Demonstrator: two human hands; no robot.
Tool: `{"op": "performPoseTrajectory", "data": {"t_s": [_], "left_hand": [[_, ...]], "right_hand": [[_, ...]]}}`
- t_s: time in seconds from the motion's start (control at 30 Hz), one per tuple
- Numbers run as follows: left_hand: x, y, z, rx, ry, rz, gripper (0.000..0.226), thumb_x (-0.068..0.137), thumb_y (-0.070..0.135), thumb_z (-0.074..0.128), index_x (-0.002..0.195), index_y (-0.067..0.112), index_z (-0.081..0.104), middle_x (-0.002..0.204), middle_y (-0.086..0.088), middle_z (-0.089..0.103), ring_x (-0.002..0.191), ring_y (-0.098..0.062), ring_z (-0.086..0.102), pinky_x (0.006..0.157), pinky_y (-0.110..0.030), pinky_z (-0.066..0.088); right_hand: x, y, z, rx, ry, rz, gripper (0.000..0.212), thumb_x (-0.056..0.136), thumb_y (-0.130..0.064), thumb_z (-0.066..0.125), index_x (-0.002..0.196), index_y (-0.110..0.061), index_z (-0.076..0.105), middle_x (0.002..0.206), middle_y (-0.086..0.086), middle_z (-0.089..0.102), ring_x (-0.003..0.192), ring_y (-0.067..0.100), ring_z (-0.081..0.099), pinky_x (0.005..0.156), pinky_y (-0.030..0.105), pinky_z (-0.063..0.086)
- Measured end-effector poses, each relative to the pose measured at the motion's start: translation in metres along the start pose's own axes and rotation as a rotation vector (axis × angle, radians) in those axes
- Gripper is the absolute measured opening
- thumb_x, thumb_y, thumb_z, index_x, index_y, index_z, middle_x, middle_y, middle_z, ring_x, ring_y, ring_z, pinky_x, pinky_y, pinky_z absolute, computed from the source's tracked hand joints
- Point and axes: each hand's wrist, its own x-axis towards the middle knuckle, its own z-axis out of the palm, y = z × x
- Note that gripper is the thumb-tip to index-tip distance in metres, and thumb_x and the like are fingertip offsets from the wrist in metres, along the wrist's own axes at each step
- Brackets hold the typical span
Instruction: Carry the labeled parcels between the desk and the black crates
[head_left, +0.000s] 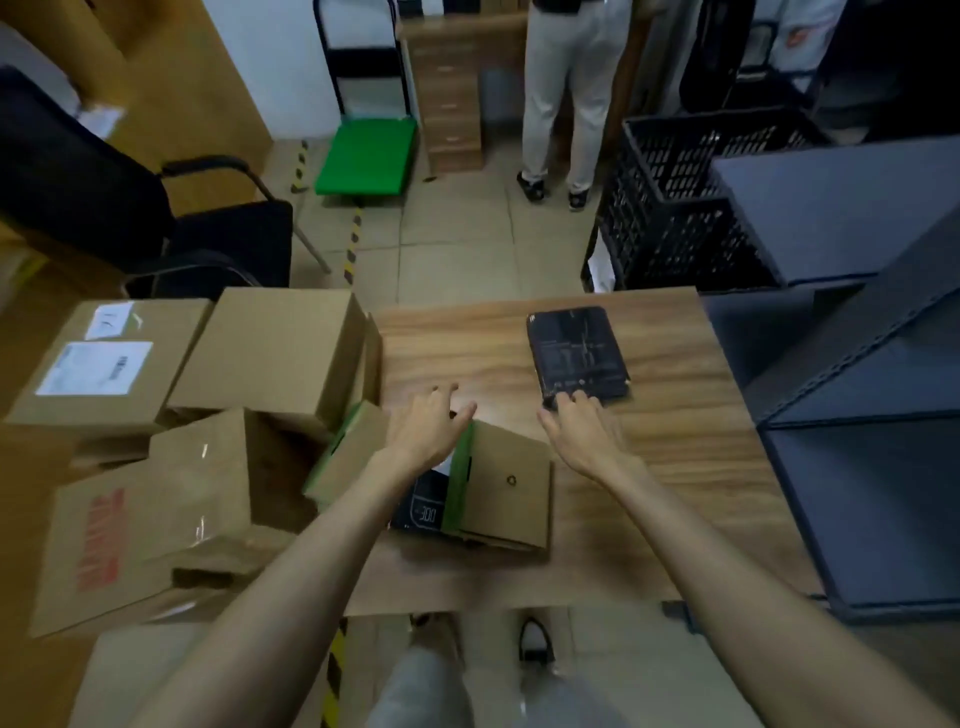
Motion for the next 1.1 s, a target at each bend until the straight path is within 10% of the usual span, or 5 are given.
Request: {"op": "performPoseTrajectory", "data": {"t_s": [0.4,1.1], "left_hand": [[-0.008,-0.036,0.111,-0.110,-0.100,-0.061,0.060,0.100,0.058,0.049,0.142,0.016,0.051,0.139,-0.009,0.053,0.118,-0.031,0.059,0.094,-0.046,0.052],[0.025,0.059,0.236,-0.464,-0.191,0.026,0.037,0.107,0.045,0.042,0.130,0.019,0.058,0.114,0.001,0.053,0.096,-0.015,0.052,0.077,-0.023,0.034]], "right_hand": [[-0.020,0.041,0.141,0.419,-0.168,0.311,0.062,0.100,-0.062,0.033,0.120,-0.007,0.053,0.106,0.011,0.063,0.100,0.036,0.063,0.082,0.046,0.053],[-0.033,0.169,0.149,0.490,0.155,0.555,0.047,0.100,-0.044,0.051,0.129,-0.006,0.056,0.124,0.012,0.055,0.115,0.030,0.053,0.090,0.041,0.046]]}}
